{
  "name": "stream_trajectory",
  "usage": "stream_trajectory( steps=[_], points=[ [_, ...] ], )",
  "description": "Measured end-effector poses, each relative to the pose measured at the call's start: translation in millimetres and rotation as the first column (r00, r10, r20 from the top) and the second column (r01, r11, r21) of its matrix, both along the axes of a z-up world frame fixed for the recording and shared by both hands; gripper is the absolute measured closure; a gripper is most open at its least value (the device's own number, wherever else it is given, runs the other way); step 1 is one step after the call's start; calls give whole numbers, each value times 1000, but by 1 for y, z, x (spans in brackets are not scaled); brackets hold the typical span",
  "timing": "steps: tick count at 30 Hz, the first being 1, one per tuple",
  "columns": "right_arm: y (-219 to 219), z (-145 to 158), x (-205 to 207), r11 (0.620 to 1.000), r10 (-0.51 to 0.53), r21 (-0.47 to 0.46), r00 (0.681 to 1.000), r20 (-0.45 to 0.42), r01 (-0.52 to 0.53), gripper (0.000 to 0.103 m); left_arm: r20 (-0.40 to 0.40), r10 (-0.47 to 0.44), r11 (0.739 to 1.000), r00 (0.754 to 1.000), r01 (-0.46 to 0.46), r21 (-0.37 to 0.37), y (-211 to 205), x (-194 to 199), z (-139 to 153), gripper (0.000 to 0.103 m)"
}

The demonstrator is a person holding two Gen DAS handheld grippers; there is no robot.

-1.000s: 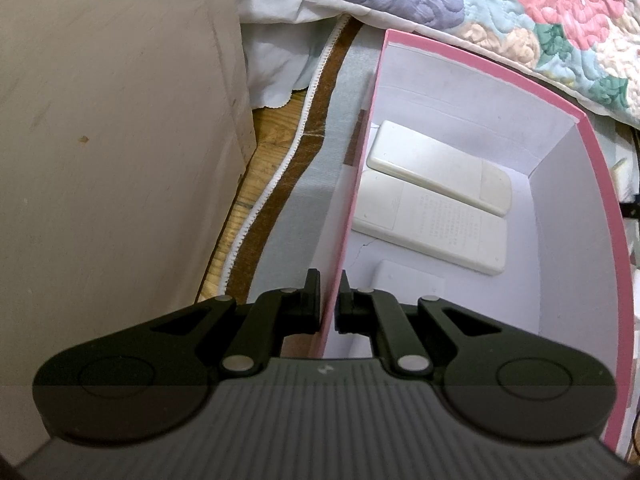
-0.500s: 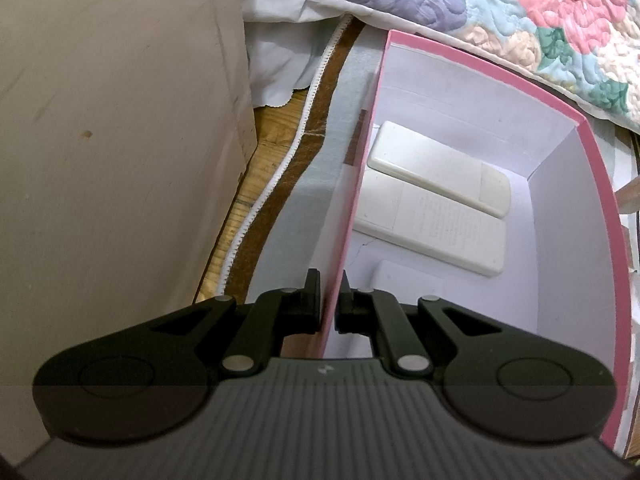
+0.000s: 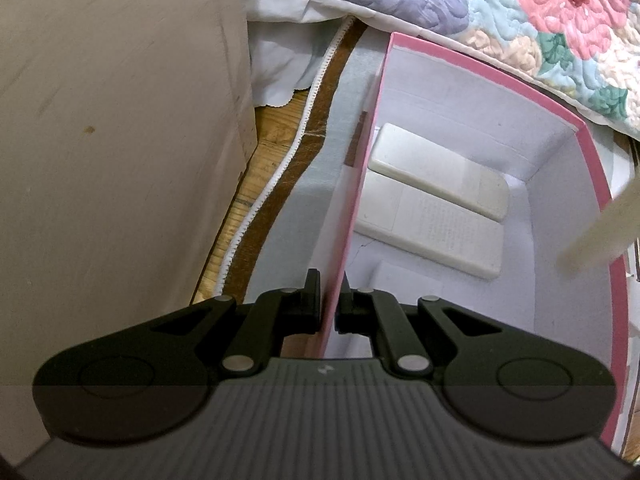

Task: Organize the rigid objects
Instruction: 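Lift the cream power bank into the pink box and open the right tool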

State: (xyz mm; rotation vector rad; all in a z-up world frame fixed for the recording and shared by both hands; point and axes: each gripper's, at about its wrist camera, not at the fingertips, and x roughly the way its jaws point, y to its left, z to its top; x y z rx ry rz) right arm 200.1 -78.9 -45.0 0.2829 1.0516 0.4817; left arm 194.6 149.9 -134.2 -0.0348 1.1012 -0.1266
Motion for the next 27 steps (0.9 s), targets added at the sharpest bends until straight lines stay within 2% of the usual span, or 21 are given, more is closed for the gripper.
stream_trajectory(
  steps=[3, 6, 12, 15, 20, 27],
  points=[
    [24, -19, 17, 1000, 25, -7, 995, -94, -25, 41, 6, -4, 1000, 1000, 4, 6, 0, -1, 0, 97],
    [39, -40, 33, 1000, 7, -12, 982, -189, -9, 41, 6, 0, 1000, 1000, 0, -4, 1, -2, 0, 97],
    [49, -75, 56, 997, -73, -5, 948, -311, 75, 41, 11, -5, 1000, 1000, 5, -6, 2, -2, 0, 97],
    [46, -92, 68, 989, -135, 11, 923, -362, 149, 41, 12, -4, 1000, 1000, 4, -9, 2, -3, 0, 97],
    [27, -115, 89, 937, -283, 59, 847, -451, 345, 41, 20, -6, 1000, 1000, 7, -14, 2, -5, 0, 97],
    [17, -134, 101, 867, -390, 79, 767, -509, 493, 41, 28, -7, 1000, 1000, 7, -15, 3, -7, 1, 97]
  ],
)
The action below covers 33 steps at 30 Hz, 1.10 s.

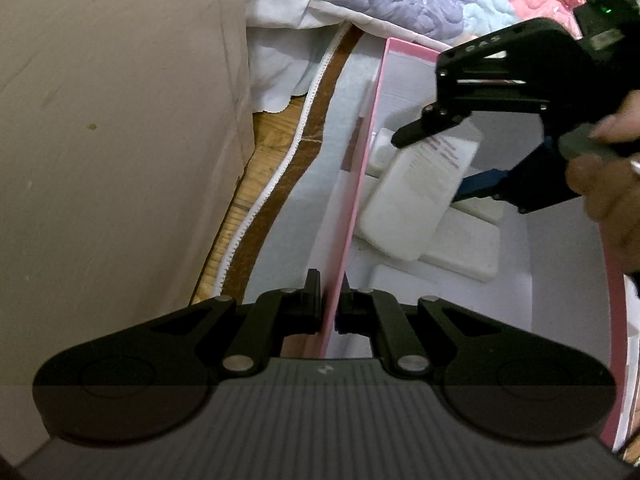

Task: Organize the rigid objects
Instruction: 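Lift the cream power bank into the pink box and open the right tool, then return the right tool to the pile and grasp the silver keys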

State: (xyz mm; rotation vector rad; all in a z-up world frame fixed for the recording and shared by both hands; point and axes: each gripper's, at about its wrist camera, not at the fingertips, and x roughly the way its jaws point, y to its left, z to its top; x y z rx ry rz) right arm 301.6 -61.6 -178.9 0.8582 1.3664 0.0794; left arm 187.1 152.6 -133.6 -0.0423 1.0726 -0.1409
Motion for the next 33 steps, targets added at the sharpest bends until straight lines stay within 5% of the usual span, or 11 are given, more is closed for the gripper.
stream_trajectory(
  steps=[6, 12, 18, 22, 24, 27, 33],
  points=[
    [-8, -6, -1, 997, -35, 65, 999, 20, 33, 34, -2, -2, 1000, 1000, 2, -6, 2, 0, 1, 97],
    [-21, 51, -34, 984, 174, 1, 967, 184, -178, 34, 0, -6, 1000, 1000, 6, 15, -2, 0, 2, 97],
    [-47, 123, -88, 920, 383, -240, 841, 382, -310, 34, -1, -5, 1000, 1000, 5, 23, -4, -1, 2, 97],
    [-80, 155, -130, 867, 458, -431, 740, 492, -250, 26, -2, -1, 1000, 1000, 1, 25, -4, -1, 2, 97],
    [-93, 160, -144, 830, 493, -515, 718, 491, -217, 25, -1, 1, 1000, 1000, -1, 25, -4, 0, 2, 97],
    [-115, 150, -157, 808, 496, -553, 740, 454, -202, 26, -1, 0, 1000, 1000, 0, 25, -4, 0, 2, 97],
    [-133, 101, -180, 849, 426, -476, 830, 361, -229, 39, 3, -5, 999, 1000, 5, 32, -6, -1, 2, 97]
  ],
)
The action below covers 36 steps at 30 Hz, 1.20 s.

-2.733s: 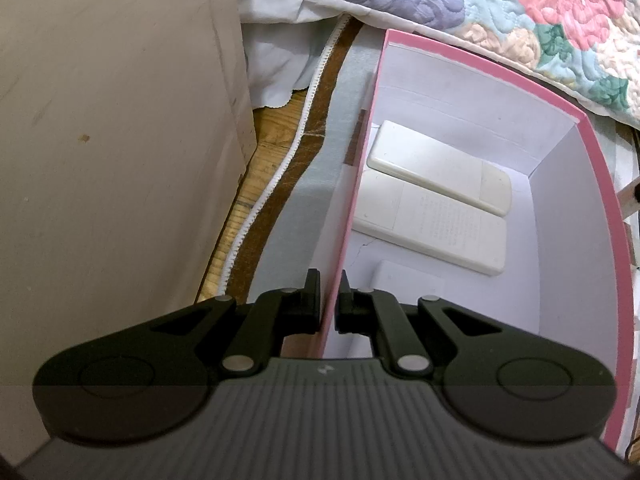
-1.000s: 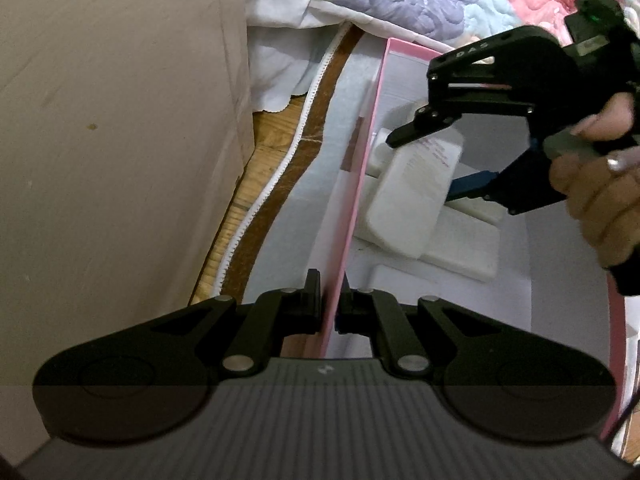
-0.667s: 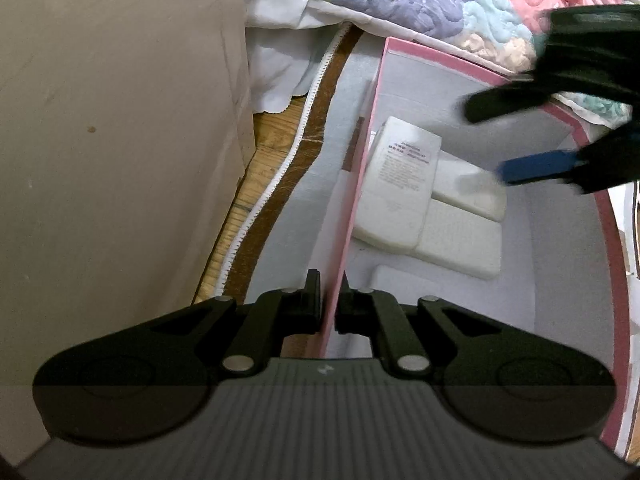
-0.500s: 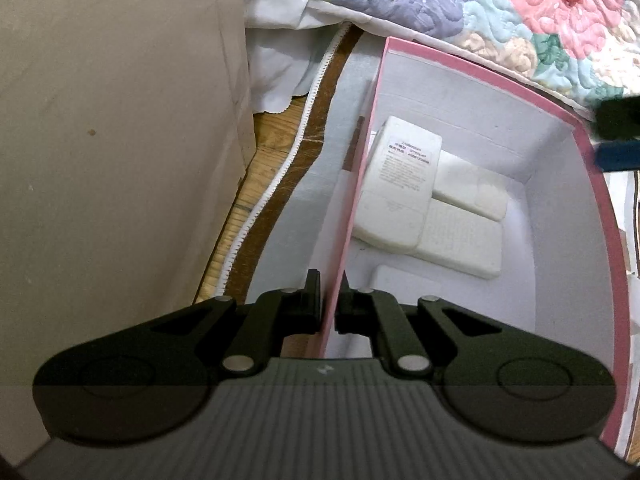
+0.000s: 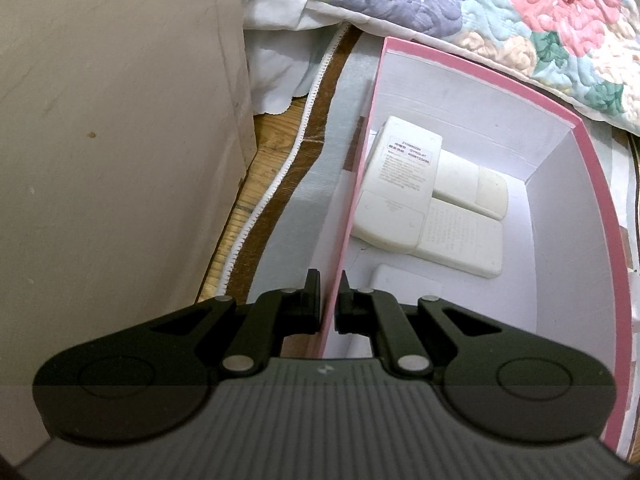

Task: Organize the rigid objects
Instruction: 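Return the right tool to the pile and grasp the silver keys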

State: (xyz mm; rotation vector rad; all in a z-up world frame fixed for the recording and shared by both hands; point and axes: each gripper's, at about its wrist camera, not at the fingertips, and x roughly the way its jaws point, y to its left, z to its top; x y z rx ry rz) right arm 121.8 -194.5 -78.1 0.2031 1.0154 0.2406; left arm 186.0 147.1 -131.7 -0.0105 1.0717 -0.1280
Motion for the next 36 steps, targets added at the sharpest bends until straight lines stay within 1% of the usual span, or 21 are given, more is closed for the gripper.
stream_trajectory(
  steps=[1, 5, 6, 9, 11, 14, 15, 16, 19, 21, 24, 27, 28, 29, 31, 33, 36],
  points=[
    [-1, -8, -5, 1000, -13, 7, 1000, -25, 13, 42, 1, -1, 1000, 1000, 1, 1, 0, 0, 0, 97],
    [6, -31, -26, 999, -20, 31, 995, -95, 23, 48, 4, -5, 1000, 1000, 5, 1, 0, -1, 1, 97],
    [6, -35, -32, 1000, -17, 21, 995, -103, 19, 49, 5, -3, 1000, 1000, 3, 0, 0, -1, 1, 97],
    [10, -59, -41, 996, -44, -78, 992, -120, 35, 49, 6, -5, 1000, 1000, 5, 0, 0, -2, 1, 97],
    [12, -75, -45, 982, -81, -180, 991, -102, 62, 50, 6, -4, 1000, 1000, 4, -1, 0, -2, 1, 97],
    [10, -87, -51, 974, -108, -207, 993, -53, 95, 50, 7, -5, 1000, 1000, 5, 1, 0, -2, 1, 97],
    [9, -90, -52, 969, -121, -221, 992, -40, 109, 48, 7, -5, 1000, 1000, 5, 1, 0, -2, 1, 97],
    [10, -95, -52, 963, -122, -245, 992, -35, 109, 48, 8, -5, 1000, 1000, 5, 2, 0, -2, 1, 97],
    [13, -105, -47, 955, -69, -289, 997, -26, 59, 48, 7, -5, 1000, 1000, 5, 0, 1, -2, 2, 97],
    [15, -109, -43, 955, -35, -294, 999, -26, 25, 48, 7, -4, 1000, 1000, 4, -3, 1, -2, 2, 97],
    [17, -115, -35, 959, -10, -284, 999, -51, -5, 48, 6, -4, 1000, 1000, 4, -4, 1, -2, 2, 97],
    [17, -117, -33, 963, 7, -268, 1000, -23, -13, 48, 7, -4, 1000, 1000, 4, -3, 1, -2, 2, 97],
    [17, -116, -33, 964, 19, -265, 1000, -24, -24, 65, 7, -4, 1000, 1000, 4, -4, 2, -2, 2, 97],
    [17, -115, -33, 964, 26, -265, 999, -19, -30, 75, 7, -4, 1000, 1000, 4, -4, 2, -2, 2, 97],
    [18, -112, -33, 969, 19, -247, 1000, -25, -24, 75, 5, -4, 1000, 1000, 4, -6, 2, -2, 2, 97],
    [22, -109, -34, 968, 18, -249, 1000, -7, -19, 75, 5, -4, 1000, 1000, 4, -3, 1, -2, 2, 97],
    [24, -96, -38, 979, -7, -203, 999, 32, 13, 75, 1, -5, 1000, 1000, 5, 0, 0, -2, 1, 97]
  ],
)
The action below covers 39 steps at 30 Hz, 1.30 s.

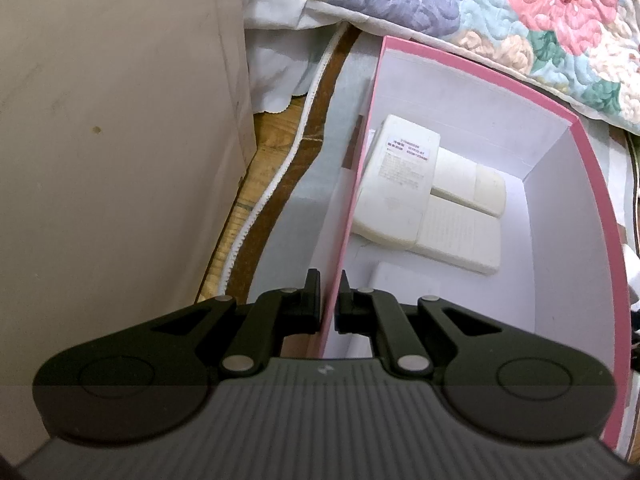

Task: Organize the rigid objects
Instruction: 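Return the right tool to the pile and grasp the silver keys, then carry the keys into the pink box and release them on a power bank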

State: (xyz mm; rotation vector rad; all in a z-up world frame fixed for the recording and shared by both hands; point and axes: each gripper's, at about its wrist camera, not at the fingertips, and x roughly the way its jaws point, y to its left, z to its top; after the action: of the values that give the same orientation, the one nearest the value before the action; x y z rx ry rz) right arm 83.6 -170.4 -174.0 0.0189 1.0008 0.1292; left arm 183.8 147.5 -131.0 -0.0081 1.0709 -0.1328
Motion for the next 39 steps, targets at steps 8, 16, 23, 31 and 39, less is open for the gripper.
stream_trajectory(
  steps=[8, 16, 23, 31, 39],
  points=[
    [3, 44, -6, 996, -25, 89, 996, 85, 17, 75, -3, 3, 1000, 1000, -3, -5, 0, 0, -1, 97],
    [9, 91, -4, 992, -19, 123, 978, 208, -7, 75, -2, 1, 1000, 1000, -1, -6, 1, 0, -1, 97],
    [32, 144, 13, 975, 55, 191, 954, 296, -115, 75, -3, 4, 1000, 1000, -4, -13, 2, 1, -2, 97],
    [83, 135, 74, 963, 192, 153, 964, 185, -221, 75, -10, 3, 1000, 1000, -3, -25, 4, 3, -1, 97],
    [116, 79, 140, 961, 228, 135, 969, 100, -240, 74, 3, 0, 1000, 1000, 0, -10, 3, 1, -1, 97]
  ],
)
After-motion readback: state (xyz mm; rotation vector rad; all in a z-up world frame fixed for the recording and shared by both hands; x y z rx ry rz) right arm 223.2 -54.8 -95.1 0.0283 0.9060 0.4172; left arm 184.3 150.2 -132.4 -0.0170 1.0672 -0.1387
